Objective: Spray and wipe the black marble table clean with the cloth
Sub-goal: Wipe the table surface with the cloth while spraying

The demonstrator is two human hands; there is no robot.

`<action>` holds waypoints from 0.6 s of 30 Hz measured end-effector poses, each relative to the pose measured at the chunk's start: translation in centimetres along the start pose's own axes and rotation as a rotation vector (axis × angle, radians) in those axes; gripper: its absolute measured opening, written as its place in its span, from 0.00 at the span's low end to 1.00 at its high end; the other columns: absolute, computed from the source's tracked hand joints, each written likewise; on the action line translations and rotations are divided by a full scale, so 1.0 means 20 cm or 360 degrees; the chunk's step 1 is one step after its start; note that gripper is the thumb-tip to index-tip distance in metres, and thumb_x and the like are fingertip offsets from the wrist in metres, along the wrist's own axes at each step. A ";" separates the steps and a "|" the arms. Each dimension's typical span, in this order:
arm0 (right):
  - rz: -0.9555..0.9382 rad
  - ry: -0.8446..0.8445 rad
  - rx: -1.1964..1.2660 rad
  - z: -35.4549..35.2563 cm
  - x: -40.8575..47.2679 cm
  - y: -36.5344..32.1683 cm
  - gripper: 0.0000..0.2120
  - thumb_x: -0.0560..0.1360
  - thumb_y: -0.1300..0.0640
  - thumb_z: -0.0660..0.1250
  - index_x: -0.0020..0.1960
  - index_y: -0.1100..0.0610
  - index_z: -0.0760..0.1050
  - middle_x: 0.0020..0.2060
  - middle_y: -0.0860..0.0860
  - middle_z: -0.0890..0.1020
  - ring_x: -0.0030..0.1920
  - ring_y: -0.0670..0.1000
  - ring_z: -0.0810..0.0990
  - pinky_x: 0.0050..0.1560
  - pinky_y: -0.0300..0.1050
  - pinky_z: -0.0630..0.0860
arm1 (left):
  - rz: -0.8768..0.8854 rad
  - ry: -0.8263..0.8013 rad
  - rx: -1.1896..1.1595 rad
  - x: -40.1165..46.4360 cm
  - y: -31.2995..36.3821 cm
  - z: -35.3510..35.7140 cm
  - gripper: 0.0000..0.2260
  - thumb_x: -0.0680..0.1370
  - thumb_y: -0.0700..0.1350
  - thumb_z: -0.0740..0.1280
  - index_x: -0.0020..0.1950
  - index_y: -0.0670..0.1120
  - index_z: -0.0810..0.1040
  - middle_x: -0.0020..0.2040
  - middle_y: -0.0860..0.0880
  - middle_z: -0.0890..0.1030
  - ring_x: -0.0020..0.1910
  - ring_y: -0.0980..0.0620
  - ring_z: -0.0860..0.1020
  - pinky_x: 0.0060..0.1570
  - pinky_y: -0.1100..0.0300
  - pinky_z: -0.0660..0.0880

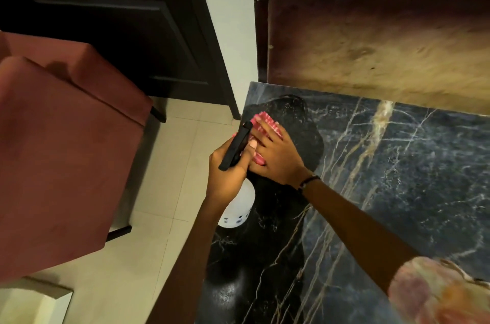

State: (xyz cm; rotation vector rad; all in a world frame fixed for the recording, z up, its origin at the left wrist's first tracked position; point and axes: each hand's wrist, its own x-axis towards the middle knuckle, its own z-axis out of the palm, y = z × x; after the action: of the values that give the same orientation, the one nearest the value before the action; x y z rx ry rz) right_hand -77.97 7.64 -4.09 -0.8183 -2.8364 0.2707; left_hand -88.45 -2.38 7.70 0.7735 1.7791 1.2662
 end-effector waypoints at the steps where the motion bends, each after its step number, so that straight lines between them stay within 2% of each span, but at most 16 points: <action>1: -0.0020 0.0016 -0.0041 -0.01 -0.06 0.06 0.32 0.73 0.36 0.56 0.73 0.49 0.60 0.73 0.53 0.67 0.74 0.58 0.59 0.72 0.64 0.56 | 0.0016 -0.0016 0.0003 0.01 0.01 0.02 0.04 0.77 0.43 0.66 0.44 0.45 0.79 0.23 0.55 0.75 0.22 0.59 0.71 0.29 0.68 0.68; 4: 0.0300 0.0024 -0.0083 -0.08 -0.17 0.33 0.34 0.72 0.34 0.54 0.74 0.48 0.61 0.74 0.53 0.64 0.75 0.58 0.56 0.69 0.68 0.58 | 0.0024 -0.0027 -0.0026 0.02 0.01 0.05 0.06 0.76 0.47 0.66 0.41 0.49 0.79 0.31 0.54 0.79 0.24 0.60 0.72 0.32 0.63 0.68; 7: 0.0713 0.0013 -0.0075 -0.14 -0.13 0.54 0.34 0.72 0.34 0.52 0.73 0.49 0.63 0.74 0.53 0.65 0.75 0.58 0.57 0.67 0.68 0.58 | 0.0014 -0.0013 -0.0031 0.03 0.02 0.08 0.07 0.76 0.47 0.67 0.39 0.48 0.79 0.23 0.57 0.76 0.22 0.60 0.73 0.33 0.62 0.67; 10: 0.0913 -0.0008 -0.0017 -0.16 0.05 0.52 0.35 0.71 0.34 0.49 0.74 0.49 0.61 0.74 0.53 0.64 0.75 0.61 0.57 0.67 0.69 0.55 | 0.0064 -0.0032 -0.0051 0.04 0.02 0.11 0.07 0.76 0.47 0.67 0.39 0.49 0.79 0.24 0.56 0.76 0.22 0.60 0.72 0.32 0.62 0.67; 13: 0.0804 -0.0016 -0.0006 -0.11 0.15 0.32 0.35 0.70 0.37 0.49 0.74 0.49 0.62 0.74 0.53 0.64 0.75 0.61 0.57 0.69 0.69 0.55 | 0.0105 -0.0048 -0.0054 0.04 0.01 0.15 0.07 0.76 0.48 0.67 0.40 0.48 0.79 0.28 0.53 0.77 0.22 0.59 0.70 0.30 0.61 0.66; 16: 0.0500 -0.0049 -0.0023 -0.06 0.03 0.18 0.32 0.72 0.38 0.50 0.73 0.48 0.63 0.75 0.53 0.63 0.76 0.59 0.56 0.70 0.67 0.55 | 0.0103 -0.0042 -0.0017 0.05 -0.02 0.17 0.08 0.76 0.47 0.68 0.37 0.48 0.77 0.22 0.53 0.73 0.21 0.57 0.70 0.31 0.61 0.66; 18: 0.0404 -0.0068 -0.0096 -0.06 -0.14 0.22 0.32 0.73 0.35 0.52 0.74 0.47 0.62 0.75 0.52 0.62 0.76 0.57 0.55 0.70 0.65 0.57 | 0.0091 -0.0081 -0.0028 0.04 -0.02 0.21 0.08 0.76 0.45 0.67 0.37 0.51 0.77 0.22 0.55 0.75 0.22 0.58 0.72 0.32 0.61 0.66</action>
State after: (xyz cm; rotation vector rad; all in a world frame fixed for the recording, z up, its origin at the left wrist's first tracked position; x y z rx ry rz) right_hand -73.23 9.88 -4.25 -1.2018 -2.7892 0.2397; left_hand -85.26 0.12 6.34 0.8449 1.7139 1.2866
